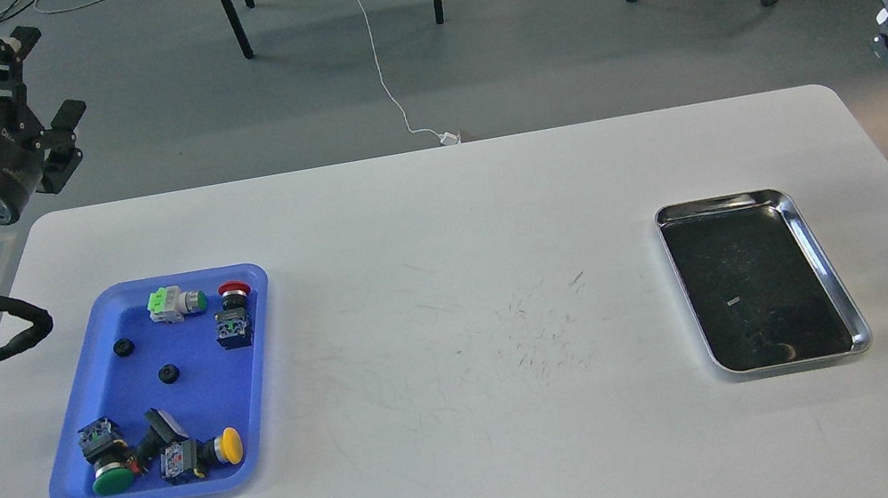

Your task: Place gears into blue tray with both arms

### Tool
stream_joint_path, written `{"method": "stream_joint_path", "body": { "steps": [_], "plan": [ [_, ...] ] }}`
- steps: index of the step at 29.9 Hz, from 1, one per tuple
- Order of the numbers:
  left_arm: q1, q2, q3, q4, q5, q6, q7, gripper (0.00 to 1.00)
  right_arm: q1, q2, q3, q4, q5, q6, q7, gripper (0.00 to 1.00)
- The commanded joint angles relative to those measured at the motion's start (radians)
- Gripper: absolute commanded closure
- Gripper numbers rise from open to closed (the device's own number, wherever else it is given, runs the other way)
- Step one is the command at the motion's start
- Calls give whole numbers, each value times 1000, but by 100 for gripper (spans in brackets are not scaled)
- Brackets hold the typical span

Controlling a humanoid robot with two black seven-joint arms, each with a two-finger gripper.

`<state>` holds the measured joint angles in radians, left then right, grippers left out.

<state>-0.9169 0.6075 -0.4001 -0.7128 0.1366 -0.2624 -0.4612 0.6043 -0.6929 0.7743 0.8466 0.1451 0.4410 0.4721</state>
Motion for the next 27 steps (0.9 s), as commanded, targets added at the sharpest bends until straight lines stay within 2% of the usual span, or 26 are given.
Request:
{"method": "stream_joint_path", "body": {
  "steps": [1,4,7,10,12,21,27],
  "plan": [
    [9,-84,-112,18,-12,3,1,2,2,45,75,-6,4,-1,-13,2],
    [10,-156,-170,85,-17,-8,4,2,8,75,134,-17,4,-2,-39,2],
    [9,-225,-235,142,-66,-15,30,2,34,131,169,-67,7,-2,-98,2],
    [12,-258,-299,168,-152,-49,96,2,80,188,174,-153,28,-4,-196,2],
    [12,-287,-309,170,-198,-58,127,2,110,226,174,-213,42,-2,-236,2],
    [29,-357,-312,196,-247,-63,131,2,190,358,171,-423,44,47,-265,2],
    [36,-359,-310,196,-269,-78,133,2,193,392,169,-446,44,48,-254,1]
  ]
}}
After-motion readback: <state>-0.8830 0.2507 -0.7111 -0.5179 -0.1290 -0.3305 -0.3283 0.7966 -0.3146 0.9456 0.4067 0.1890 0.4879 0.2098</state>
